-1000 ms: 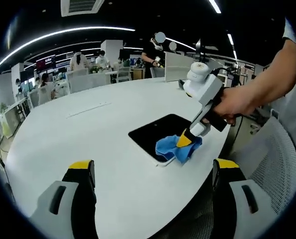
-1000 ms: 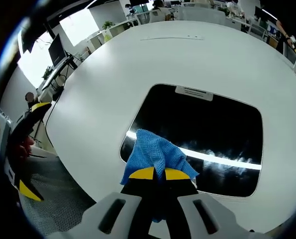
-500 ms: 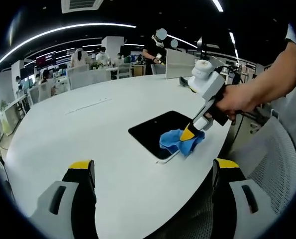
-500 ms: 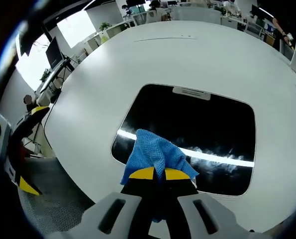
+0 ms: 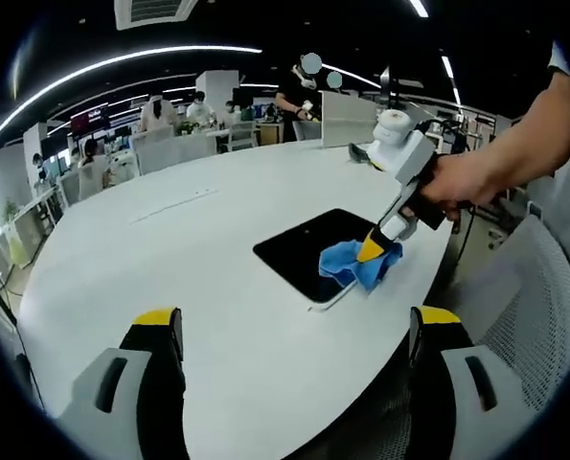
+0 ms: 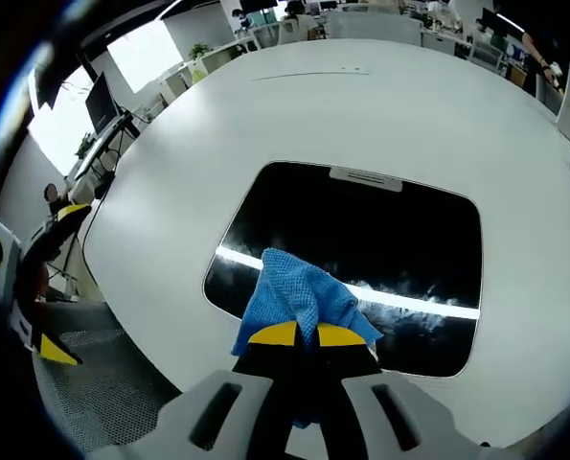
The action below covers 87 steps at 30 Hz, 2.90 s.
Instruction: Wipe the mirror surface with the cleaning cloth until all visible marks leave the cleaned area.
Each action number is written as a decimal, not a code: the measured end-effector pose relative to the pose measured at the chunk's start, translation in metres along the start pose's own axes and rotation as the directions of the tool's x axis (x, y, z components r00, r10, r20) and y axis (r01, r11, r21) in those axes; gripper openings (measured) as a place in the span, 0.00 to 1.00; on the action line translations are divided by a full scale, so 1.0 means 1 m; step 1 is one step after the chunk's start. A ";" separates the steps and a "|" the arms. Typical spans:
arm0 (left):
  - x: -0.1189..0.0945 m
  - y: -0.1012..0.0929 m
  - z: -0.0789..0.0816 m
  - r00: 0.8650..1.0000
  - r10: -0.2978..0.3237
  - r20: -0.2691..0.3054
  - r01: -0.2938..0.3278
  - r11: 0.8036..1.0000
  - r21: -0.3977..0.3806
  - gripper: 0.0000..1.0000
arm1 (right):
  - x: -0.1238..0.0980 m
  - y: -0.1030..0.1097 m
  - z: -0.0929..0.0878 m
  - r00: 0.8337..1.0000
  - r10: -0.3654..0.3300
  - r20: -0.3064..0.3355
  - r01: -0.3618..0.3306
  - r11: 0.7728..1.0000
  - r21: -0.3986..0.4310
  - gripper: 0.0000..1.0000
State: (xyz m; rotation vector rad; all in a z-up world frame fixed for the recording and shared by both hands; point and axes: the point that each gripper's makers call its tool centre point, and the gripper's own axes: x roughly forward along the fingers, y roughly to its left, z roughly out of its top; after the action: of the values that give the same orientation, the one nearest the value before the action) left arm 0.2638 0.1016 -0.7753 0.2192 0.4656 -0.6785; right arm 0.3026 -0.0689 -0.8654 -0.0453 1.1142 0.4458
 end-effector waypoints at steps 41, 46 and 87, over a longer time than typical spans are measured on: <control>0.002 -0.006 0.000 0.999 -0.032 0.007 0.032 0.999 -0.014 0.94 | 0.033 -0.034 0.081 0.998 -0.054 0.025 0.055 0.996 -0.066 0.00; 0.002 -0.006 0.000 0.999 -0.036 0.010 0.036 0.999 -0.032 0.94 | 0.036 -0.037 0.088 0.998 -0.059 0.027 0.061 0.995 -0.078 0.00; 0.002 -0.003 -0.002 1.000 -0.027 0.004 0.027 0.999 -0.040 0.91 | 0.040 -0.058 0.103 0.997 -0.071 0.040 0.075 0.994 -0.081 0.00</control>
State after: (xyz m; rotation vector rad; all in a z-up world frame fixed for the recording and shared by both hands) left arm 0.2629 0.0990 -0.7785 0.1744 0.4795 -0.6952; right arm 0.4265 -0.0820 -0.8650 -0.1487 1.0538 0.4251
